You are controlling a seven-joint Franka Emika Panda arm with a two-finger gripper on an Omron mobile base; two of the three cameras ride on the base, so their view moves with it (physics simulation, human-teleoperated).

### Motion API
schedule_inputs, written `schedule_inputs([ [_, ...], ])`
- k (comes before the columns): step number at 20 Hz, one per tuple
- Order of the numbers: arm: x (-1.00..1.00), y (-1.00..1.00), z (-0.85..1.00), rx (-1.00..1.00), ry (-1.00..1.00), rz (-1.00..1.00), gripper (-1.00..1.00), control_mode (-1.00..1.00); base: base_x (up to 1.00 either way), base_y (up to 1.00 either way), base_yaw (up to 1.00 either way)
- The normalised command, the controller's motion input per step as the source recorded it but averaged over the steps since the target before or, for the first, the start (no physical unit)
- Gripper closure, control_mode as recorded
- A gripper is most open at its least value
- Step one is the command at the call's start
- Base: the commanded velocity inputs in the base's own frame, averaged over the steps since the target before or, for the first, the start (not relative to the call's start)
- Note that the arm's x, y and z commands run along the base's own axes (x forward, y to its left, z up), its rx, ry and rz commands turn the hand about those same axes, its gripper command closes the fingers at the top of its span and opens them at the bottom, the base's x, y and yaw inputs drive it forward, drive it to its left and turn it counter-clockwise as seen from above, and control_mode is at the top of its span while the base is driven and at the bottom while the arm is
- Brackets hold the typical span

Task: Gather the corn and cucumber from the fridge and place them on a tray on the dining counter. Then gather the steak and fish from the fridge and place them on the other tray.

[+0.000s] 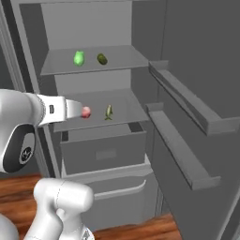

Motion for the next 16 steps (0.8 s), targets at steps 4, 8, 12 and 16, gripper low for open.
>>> schedule_inputs([
  [4,0.0,0.0,0.0,0.0,0.0,0.0,-1.0,1.0,0.23,-0.4,0.06],
  [8,0.0,0.0,0.0,0.0,0.0,0.0,-1.0,1.0,0.39,-0.3,0.08],
  [12,0.0,0.0,0.0,0.0,0.0,0.0,-1.0,1.0,0.68,-0.11,0.13],
  [16,0.0,0.0,0.0,0.0,0.0,0.0,-1.0,1.0,0.76,0.0,0.13],
])
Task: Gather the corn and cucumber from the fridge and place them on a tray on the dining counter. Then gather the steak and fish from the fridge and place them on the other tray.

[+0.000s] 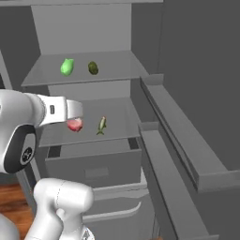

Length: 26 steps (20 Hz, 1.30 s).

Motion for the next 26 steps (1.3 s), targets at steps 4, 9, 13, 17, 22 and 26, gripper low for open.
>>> schedule_inputs([
  [4,0.0,0.0,0.0,0.0,0.0,0.0,-1.0,1.0,0.55,0.04,0.14],
  [9,0.02,0.02,-0.34,0.0,0.12,0.02,-1.0,-1.0,0.13,0.02,0.03],
  [13,0.43,0.27,-0.88,0.0,0.43,0.01,-1.0,-1.0,0.0,0.0,0.0],
  [17,0.65,0.33,-0.45,0.03,0.42,0.0,-1.0,-1.0,0.0,0.0,0.0],
  [22,0.49,0.02,-0.36,0.11,0.19,0.0,-1.0,-1.0,0.0,0.0,0.0],
  [26,0.23,-0.01,-0.54,0.04,0.0,-0.02,-1.0,-1.0,0.0,0.0,0.0],
])
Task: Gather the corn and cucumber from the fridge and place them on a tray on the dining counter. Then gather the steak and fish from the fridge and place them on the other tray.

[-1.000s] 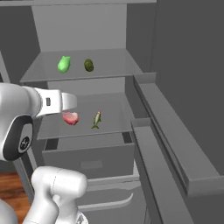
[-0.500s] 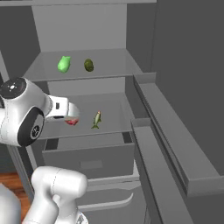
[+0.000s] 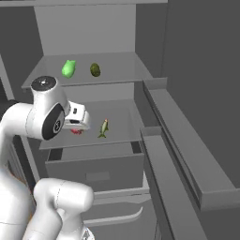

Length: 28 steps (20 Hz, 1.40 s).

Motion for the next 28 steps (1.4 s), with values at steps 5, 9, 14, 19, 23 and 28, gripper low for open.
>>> schedule_inputs([
  [5,0.27,-0.02,-0.45,0.0,-0.03,-0.09,-1.0,-1.0,0.0,0.0,0.0],
  [9,0.58,0.0,-0.25,0.0,0.0,-0.07,-1.0,-1.0,0.0,0.0,0.0],
  [14,0.69,0.0,-0.29,0.0,0.04,0.0,-1.0,-1.0,0.0,0.0,0.0],
  [19,0.53,-0.01,-0.4,0.0,0.02,0.0,-1.0,-1.0,0.0,0.0,0.0],
  [23,0.55,0.0,-0.44,0.0,0.03,0.0,-1.0,-1.0,0.0,0.0,0.0],
  [28,0.47,-0.06,-0.33,0.0,0.04,0.0,-1.0,-1.0,0.0,0.0,0.0],
])
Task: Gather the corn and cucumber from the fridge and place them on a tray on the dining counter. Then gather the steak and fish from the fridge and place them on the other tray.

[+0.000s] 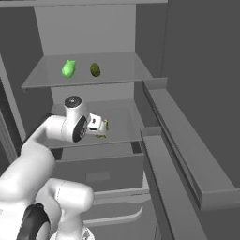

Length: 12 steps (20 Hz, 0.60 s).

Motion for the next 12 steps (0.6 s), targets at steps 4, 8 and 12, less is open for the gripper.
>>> schedule_inputs([
  [4,0.45,-0.06,-0.16,0.0,0.06,0.0,-1.0,-1.0,0.0,0.0,0.0],
  [8,0.43,0.0,-0.14,0.0,0.05,0.0,-1.0,-1.0,0.0,0.0,0.0],
  [12,0.36,0.0,-0.25,0.0,0.02,0.0,-1.0,-1.0,0.0,0.0,0.0],
])
